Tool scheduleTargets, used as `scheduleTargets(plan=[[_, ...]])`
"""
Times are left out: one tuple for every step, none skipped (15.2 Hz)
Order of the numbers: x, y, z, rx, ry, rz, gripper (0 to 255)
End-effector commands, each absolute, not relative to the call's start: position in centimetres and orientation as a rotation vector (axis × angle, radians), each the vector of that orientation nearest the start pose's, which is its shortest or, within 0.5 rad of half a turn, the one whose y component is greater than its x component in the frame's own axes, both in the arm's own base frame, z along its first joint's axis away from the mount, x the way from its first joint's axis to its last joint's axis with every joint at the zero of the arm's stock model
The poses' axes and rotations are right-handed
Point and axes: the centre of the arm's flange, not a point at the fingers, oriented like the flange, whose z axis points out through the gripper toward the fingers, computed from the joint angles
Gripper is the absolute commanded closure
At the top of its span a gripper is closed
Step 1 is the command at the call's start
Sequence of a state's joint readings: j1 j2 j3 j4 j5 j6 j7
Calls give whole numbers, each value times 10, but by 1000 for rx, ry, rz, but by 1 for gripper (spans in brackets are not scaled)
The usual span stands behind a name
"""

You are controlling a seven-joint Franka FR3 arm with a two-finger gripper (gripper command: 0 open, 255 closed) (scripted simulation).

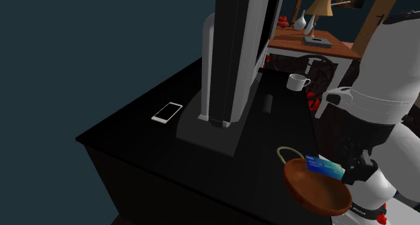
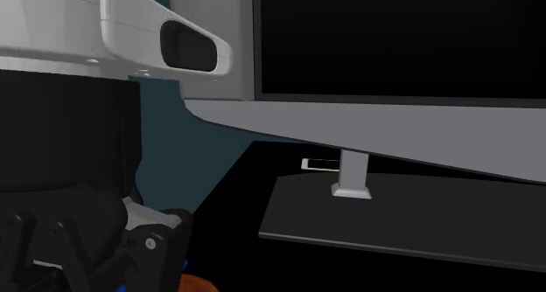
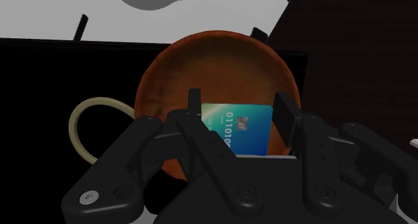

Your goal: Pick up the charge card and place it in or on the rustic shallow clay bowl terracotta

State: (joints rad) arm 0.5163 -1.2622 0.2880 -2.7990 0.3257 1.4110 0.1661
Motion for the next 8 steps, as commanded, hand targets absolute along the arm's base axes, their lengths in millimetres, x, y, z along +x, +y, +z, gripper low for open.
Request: scheduleTargets(plan=[[102,168,463,-3059,-700,233,255],[102,168,457,-3059,-700,233,255],[102,168,452,-3059,-700,233,255],[102,168,447,-3059,-700,233,255],[102,168,442,-3059,-700,233,255],[102,168,436,-3059,-700,233,255],[102,168,431,-3059,-700,233,255],[102,168,426,-3059,-700,233,255]])
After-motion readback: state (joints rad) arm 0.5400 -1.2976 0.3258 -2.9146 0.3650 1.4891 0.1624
